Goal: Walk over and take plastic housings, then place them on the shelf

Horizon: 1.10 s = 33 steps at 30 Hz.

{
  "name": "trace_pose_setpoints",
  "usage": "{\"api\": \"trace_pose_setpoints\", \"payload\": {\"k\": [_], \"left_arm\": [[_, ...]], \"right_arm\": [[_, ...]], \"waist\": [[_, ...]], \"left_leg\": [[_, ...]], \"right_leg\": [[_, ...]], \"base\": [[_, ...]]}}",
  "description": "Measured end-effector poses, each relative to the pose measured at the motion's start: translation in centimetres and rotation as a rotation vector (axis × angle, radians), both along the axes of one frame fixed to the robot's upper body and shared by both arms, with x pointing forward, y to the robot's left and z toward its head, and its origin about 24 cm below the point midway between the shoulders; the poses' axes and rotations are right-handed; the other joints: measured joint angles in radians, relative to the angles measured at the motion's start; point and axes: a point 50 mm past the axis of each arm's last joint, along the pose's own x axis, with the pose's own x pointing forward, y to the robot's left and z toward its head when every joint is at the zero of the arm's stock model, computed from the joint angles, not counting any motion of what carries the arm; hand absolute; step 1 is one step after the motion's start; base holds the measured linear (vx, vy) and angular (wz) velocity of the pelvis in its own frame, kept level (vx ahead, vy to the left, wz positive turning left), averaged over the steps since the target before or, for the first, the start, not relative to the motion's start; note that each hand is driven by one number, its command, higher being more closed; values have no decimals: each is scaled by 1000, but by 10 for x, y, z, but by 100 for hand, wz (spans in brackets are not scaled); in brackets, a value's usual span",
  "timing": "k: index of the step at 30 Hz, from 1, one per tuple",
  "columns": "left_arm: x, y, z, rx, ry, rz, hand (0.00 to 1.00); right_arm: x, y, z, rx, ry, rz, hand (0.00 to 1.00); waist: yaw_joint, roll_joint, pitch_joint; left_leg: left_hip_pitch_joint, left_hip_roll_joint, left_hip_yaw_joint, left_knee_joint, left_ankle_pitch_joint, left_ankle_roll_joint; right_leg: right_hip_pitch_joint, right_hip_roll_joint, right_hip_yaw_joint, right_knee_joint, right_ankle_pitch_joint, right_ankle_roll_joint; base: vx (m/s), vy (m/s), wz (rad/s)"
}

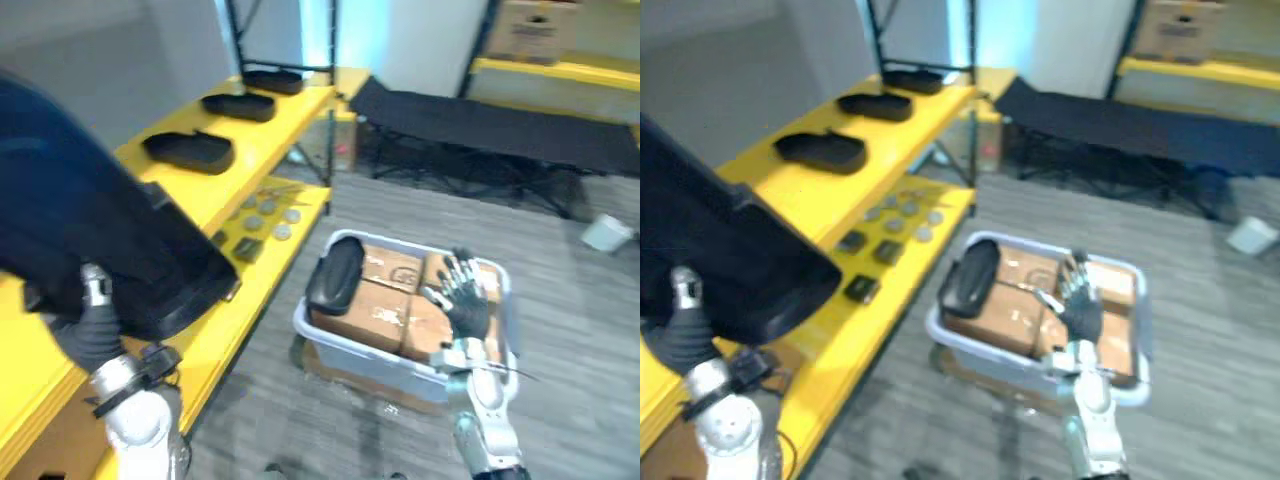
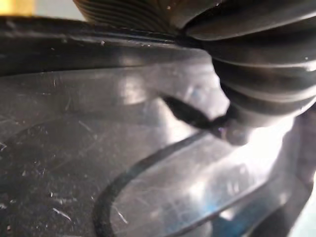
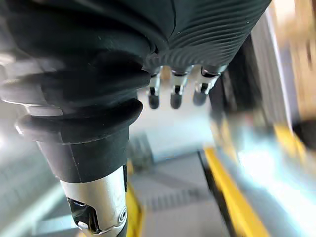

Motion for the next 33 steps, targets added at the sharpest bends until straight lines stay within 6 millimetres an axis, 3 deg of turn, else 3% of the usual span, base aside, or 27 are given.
{"api": "trace_pose_setpoints", "payload": {"k": [2, 5, 8, 11, 16, 17, 18, 20, 23, 27, 31, 33], "left_arm": [[-16, 12, -4, 21, 47, 62, 100], [-31, 19, -11, -2, 75, 89, 100], [-37, 18, -16, -22, 84, 84, 100], [-39, 18, -18, -31, 95, 79, 100], [-38, 16, -19, -20, 113, 23, 100], [-37, 16, -19, -16, 114, 9, 100], [-32, 11, -21, -10, 126, -56, 100], [-26, 0, -24, -16, 130, -136, 100], [-26, -2, -23, 0, 129, -147, 100], [-25, -4, -21, 17, 128, -165, 100], [-14, -5, -11, 71, 99, -215, 100], [-4, -8, -2, 99, 49, -248, 100]], "right_arm": [[8, 16, 4, -32, -16, 48, 0], [17, 35, 14, -100, -57, 101, 0], [27, 49, 27, -112, -112, 154, 0], [30, 51, 32, -116, -125, 169, 0], [30, 50, 26, -130, -74, 170, 0], [29, 49, 24, -129, -66, 164, 0], [21, 35, 13, -129, -21, 112, 0], [15, 18, 5, -182, 13, 68, 0], [14, 21, 4, -186, 12, 88, 0], [12, 28, 6, -203, -26, 144, 0], [10, 25, 7, -207, -31, 131, 0], [10, 21, 9, -198, -44, 114, 0]], "waist": [[53, -3, -3], [101, -12, -1], [111, -22, 0], [118, -11, 13], [102, -14, 31], [98, -10, 41], [64, -11, 48], [52, 21, 67], [61, 42, 98], [62, 33, 112], [33, 18, 119], [22, 18, 120]], "left_leg": [[-13, -10, -52, 2, 1, 1], [-15, -22, -77, 1, 2, 2], [-12, -33, -78, 13, -4, 9], [-18, -33, -83, 73, -37, 14], [-51, -43, -141, 95, -36, 20], [-53, -36, -115, 94, -40, 45], [-83, 35, 94, 118, -25, 79], [-101, 52, 170, 136, 23, 32], [-119, 18, 173, 136, 32, 49], [-118, 12, 201, 148, 17, 64], [-143, 7, 160, 151, 17, 70], [-182, -10, 105, 135, 58, 61]], "right_leg": [[23, -1, -65, 0, -4, 3], [41, -6, -92, 0, -8, 2], [54, -17, -103, 1, -20, 10], [67, -23, -106, 34, -46, 6], [107, -23, -195, 65, -78, 17], [122, -25, -219, 66, -81, 21], [159, -36, -312, 83, -81, 22], [173, -52, -362, 120, -90, 33], [155, -91, -348, 133, -94, 38], [132, -109, -299, 149, -108, 17], [76, -117, -200, 259, -221, -14], [36, -120, -185, 325, -266, -6]], "base": [[34, -8, 66], [23, 25, 35], [10, 26, 7], [0, 40, 0], [-13, -16, 50], [8, -27, 137], [11, 3, 161], [7, 108, 138], [-12, 145, 23], [-42, 77, -20], [-61, -6, 25], [-85, -54, 75]]}}
